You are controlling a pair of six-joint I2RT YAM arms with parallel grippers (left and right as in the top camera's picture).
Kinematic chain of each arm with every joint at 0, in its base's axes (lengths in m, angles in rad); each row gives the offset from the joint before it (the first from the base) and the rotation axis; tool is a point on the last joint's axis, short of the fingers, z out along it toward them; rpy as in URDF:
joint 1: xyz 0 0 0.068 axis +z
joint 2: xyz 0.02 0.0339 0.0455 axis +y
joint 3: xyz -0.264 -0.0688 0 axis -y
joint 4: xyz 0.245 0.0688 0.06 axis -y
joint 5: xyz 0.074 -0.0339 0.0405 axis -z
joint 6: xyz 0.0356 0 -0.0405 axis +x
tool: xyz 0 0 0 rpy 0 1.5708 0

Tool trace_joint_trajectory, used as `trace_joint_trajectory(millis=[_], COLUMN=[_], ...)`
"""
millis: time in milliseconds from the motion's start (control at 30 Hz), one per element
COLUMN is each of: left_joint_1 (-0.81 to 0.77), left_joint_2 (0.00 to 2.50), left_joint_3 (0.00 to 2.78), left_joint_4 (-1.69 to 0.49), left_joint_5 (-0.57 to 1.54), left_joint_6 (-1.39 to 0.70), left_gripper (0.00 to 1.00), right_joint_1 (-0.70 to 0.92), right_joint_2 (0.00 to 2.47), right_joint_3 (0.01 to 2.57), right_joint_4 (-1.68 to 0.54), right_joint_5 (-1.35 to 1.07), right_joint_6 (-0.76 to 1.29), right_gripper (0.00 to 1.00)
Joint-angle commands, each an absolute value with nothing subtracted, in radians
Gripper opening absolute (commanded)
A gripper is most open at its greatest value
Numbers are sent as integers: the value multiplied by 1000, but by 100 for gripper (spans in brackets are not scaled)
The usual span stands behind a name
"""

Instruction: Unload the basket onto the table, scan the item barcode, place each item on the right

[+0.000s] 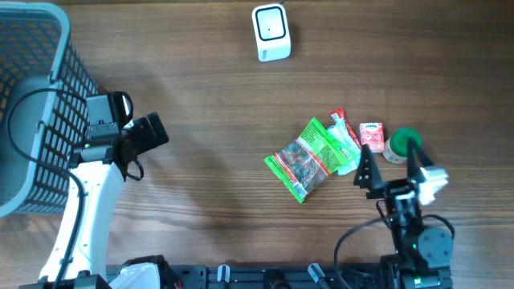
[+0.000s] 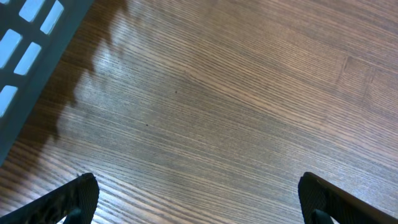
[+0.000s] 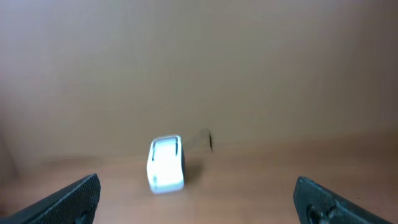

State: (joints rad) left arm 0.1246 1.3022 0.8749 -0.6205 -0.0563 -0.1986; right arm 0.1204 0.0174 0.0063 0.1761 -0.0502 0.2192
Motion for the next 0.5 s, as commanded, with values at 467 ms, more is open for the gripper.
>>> trace_joint_trajectory(millis=[467], left_joint_1=[127], left_joint_2=[1296], left_joint_3=[887], left_joint_4=[-617], left_joint_5=[-69], left_joint_6=[-186], left_gripper=[100], right_joint_1=[68], right_joint_2=[3], right_joint_3=[5], right_joint_4=[10], right_joint_5=[-150], right_joint_6=[-77], right_gripper=[100])
